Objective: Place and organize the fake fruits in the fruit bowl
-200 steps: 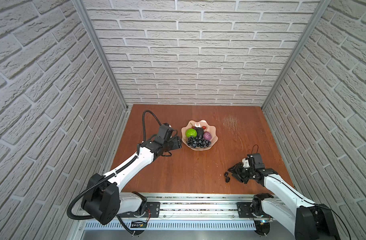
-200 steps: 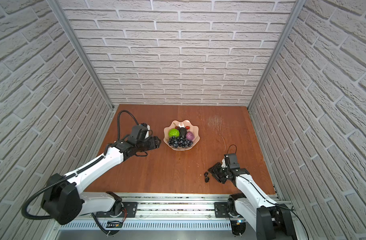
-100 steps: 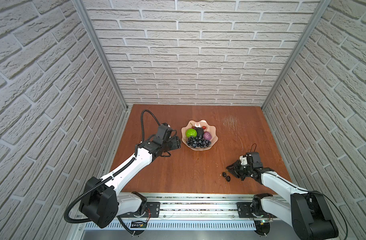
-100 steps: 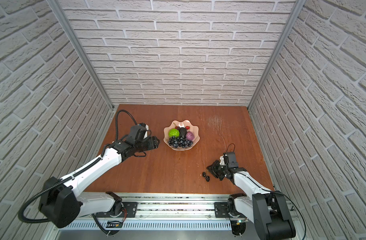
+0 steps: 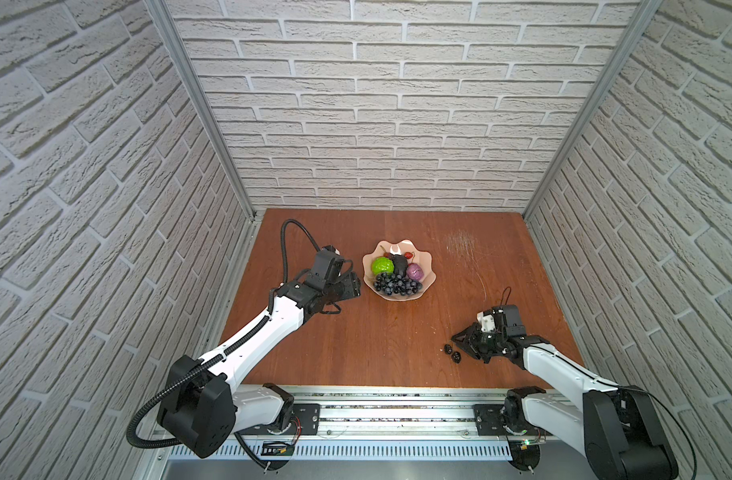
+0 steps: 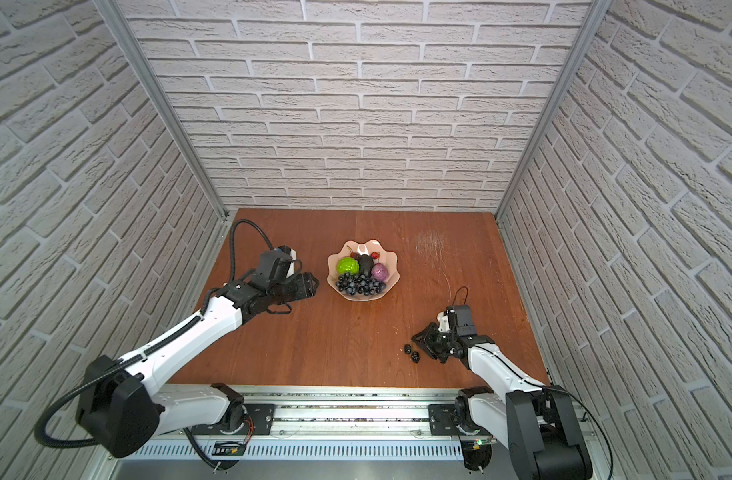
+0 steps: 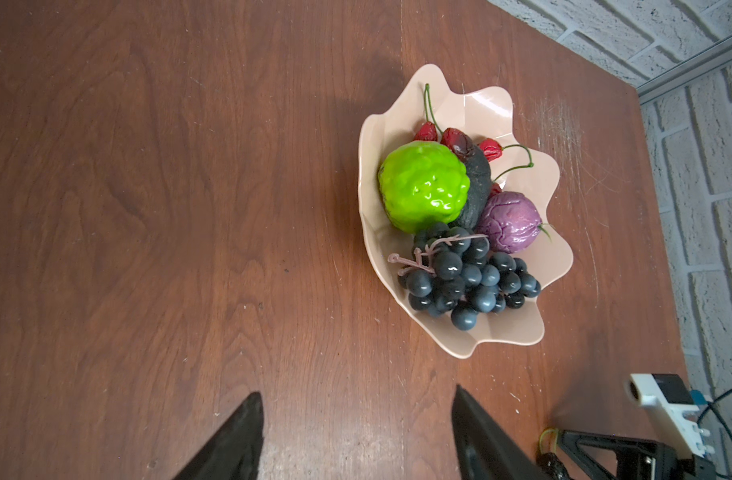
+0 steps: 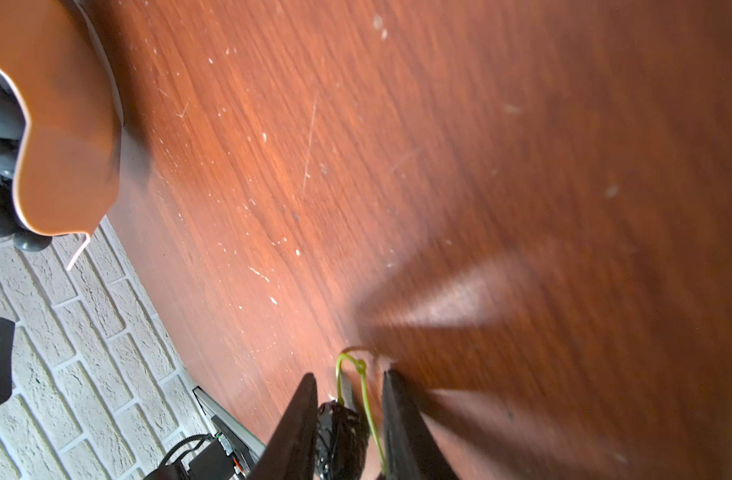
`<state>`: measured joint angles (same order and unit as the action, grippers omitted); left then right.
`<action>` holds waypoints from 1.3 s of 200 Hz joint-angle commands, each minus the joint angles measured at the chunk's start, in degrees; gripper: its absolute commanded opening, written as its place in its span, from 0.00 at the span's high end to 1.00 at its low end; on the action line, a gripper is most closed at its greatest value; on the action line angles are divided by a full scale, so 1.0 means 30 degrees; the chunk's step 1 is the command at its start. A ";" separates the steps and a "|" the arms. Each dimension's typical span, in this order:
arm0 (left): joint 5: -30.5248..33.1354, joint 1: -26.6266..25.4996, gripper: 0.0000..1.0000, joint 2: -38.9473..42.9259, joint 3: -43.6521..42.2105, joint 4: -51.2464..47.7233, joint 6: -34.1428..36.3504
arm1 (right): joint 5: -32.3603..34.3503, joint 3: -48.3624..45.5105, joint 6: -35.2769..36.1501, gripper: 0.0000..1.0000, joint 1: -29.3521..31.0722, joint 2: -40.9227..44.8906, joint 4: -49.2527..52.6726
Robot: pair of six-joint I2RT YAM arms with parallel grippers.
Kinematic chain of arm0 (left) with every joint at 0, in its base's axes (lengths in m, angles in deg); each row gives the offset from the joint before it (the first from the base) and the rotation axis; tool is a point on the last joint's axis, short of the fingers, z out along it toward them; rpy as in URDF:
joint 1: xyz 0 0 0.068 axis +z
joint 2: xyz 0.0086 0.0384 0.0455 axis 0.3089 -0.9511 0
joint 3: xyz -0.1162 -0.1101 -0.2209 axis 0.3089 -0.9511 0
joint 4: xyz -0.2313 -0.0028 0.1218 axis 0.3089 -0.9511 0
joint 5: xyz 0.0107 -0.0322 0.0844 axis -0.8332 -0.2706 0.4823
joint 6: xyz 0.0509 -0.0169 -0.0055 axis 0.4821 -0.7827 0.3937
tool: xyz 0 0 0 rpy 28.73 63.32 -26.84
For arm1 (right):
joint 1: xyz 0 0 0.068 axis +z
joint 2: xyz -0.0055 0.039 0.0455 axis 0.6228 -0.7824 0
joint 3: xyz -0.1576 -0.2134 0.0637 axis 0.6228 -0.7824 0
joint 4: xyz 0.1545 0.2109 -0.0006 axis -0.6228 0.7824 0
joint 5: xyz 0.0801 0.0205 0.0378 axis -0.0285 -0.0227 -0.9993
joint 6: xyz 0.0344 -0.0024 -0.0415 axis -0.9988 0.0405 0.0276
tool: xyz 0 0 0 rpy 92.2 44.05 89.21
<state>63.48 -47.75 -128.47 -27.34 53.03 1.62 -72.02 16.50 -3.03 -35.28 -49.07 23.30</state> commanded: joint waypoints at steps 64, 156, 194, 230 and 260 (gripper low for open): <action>0.0461 0.0047 0.28 0.0258 0.0603 -0.0070 0.0118 | -0.0674 0.0524 0.1412 0.81 0.0031 -0.3833 -0.0250; 0.0557 0.0038 0.28 0.0068 0.1013 -0.0425 0.0294 | -0.0776 0.2275 0.2969 0.94 0.0031 -0.3601 0.1271; 0.0584 0.0045 0.28 -0.0048 0.1068 -0.0400 0.0323 | -0.1035 0.2836 0.3063 0.94 0.0031 -0.2463 0.2078; 0.0575 0.0030 0.28 -0.0152 0.1075 -0.0308 0.0352 | -0.1146 0.3382 0.3070 0.94 0.0032 -0.1598 0.2946; 0.0546 0.0053 0.28 -0.0130 0.1013 -0.0250 0.0367 | -0.0401 0.4474 0.4896 0.83 0.0031 -0.1829 0.5577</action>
<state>64.35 -47.75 -128.66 -25.61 51.92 1.71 -75.04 27.08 6.48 -35.28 -54.51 33.05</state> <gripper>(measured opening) 0.716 0.109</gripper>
